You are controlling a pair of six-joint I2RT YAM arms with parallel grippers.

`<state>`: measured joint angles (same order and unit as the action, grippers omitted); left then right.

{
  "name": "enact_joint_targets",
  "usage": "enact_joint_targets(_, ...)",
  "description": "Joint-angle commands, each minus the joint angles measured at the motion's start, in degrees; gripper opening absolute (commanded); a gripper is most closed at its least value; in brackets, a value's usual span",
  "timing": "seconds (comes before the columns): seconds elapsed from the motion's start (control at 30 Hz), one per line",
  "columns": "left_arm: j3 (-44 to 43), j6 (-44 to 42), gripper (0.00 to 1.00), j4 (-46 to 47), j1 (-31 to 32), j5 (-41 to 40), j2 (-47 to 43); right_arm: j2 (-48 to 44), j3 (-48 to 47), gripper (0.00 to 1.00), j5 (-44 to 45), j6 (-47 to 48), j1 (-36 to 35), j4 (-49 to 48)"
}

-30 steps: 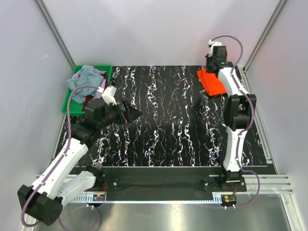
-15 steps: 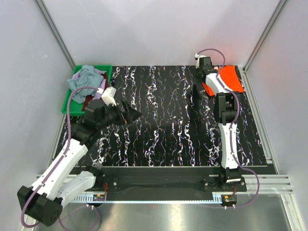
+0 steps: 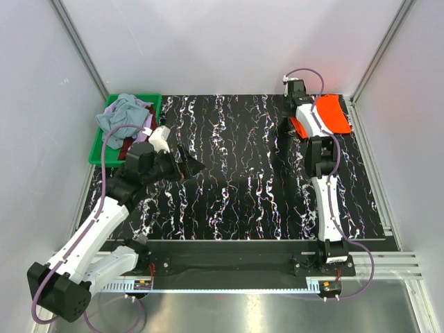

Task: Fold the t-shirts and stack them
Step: Neatly place the folded tshirt to the corner

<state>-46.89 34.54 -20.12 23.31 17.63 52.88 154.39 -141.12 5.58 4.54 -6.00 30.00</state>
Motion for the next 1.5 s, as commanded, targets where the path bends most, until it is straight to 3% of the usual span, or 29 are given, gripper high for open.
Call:
enact_joint_targets(0.0,-3.29,-1.50,0.99,0.79,0.24,-1.19,-0.41,0.21,-2.40,0.00,3.20,0.91,1.60,1.46)
enact_joint_targets(0.83,-3.73,-1.67,0.99,-2.20,0.24,-3.57,-4.10,4.70,-9.61,0.00,8.13,-2.51,5.03,0.24)
enact_joint_targets(0.97,-4.17,-1.76,0.99,-2.56,0.24,-2.77,-3.93,3.56,-7.69,0.01,4.72,-3.22,5.56,0.50)
enact_joint_targets(1.2,-5.31,-0.97,0.99,-3.26,0.24,-2.25,-4.89,-7.85,0.76,0.06,-7.76,-6.79,4.24,-4.77)
enact_joint_targets(1.33,-5.92,-1.67,0.99,-4.92,0.24,-3.91,-5.33,-14.63,2.25,0.19,-11.47,-12.70,1.88,-6.35)
enact_joint_targets(1.4,-6.37,-2.64,0.99,-6.50,0.24,-4.35,-5.77,-19.53,4.44,0.31,-11.47,-15.24,0.03,-6.71)
enact_joint_targets(1.47,-7.67,-3.86,0.99,-8.17,0.24,-5.40,-6.39,-23.06,7.07,0.50,-11.30,-15.96,-2.25,-5.14)
